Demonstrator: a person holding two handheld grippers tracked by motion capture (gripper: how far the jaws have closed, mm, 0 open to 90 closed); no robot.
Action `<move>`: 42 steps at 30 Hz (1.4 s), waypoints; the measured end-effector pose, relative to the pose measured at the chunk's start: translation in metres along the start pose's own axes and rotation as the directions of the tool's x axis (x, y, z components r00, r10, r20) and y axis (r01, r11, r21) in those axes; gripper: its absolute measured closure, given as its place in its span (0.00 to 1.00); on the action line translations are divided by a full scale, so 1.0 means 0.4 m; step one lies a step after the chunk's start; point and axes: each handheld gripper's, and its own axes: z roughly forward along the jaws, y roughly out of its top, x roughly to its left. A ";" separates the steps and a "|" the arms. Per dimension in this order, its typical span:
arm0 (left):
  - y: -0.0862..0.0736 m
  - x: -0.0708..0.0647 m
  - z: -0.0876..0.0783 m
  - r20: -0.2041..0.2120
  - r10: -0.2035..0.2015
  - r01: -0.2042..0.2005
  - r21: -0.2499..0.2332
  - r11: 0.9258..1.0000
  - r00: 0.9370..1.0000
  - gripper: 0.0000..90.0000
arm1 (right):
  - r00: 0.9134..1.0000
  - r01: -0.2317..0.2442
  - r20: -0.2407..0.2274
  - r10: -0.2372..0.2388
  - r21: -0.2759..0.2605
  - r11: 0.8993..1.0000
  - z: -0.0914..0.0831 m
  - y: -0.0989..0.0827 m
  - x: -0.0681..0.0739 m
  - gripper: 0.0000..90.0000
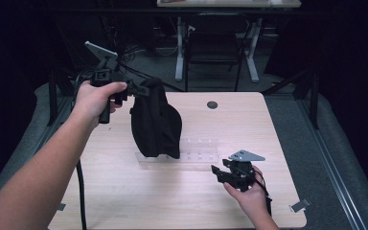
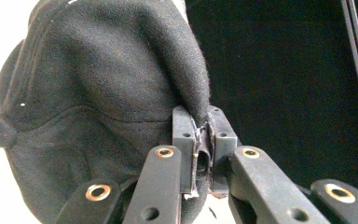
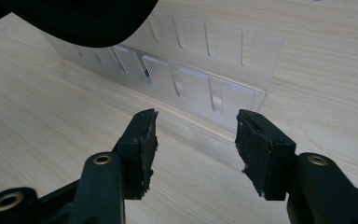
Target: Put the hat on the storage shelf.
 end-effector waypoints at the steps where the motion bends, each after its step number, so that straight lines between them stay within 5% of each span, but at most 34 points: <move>1: 0.000 -0.001 0.002 0.001 -0.001 0.001 0.002 1.000 1.000 0.94 | 1.000 0.002 -0.005 -0.002 -0.003 1.000 -0.001 0.003 0.002 0.53; 18: 0.007 -0.021 0.016 -0.030 0.007 -0.007 -0.004 1.000 1.000 0.94 | 0.996 0.068 -0.053 -0.069 -0.030 0.997 0.012 0.076 0.064 0.54; 24: 0.004 -0.035 0.051 -0.036 0.023 -0.023 0.020 1.000 0.999 0.94 | 0.994 0.084 -0.061 -0.086 -0.039 0.996 0.021 0.097 0.084 0.54; 42: 0.003 -0.067 0.114 0.018 0.036 -0.036 0.031 0.999 0.999 0.94 | 0.993 0.100 -0.067 -0.102 -0.037 0.994 0.028 0.110 0.099 0.55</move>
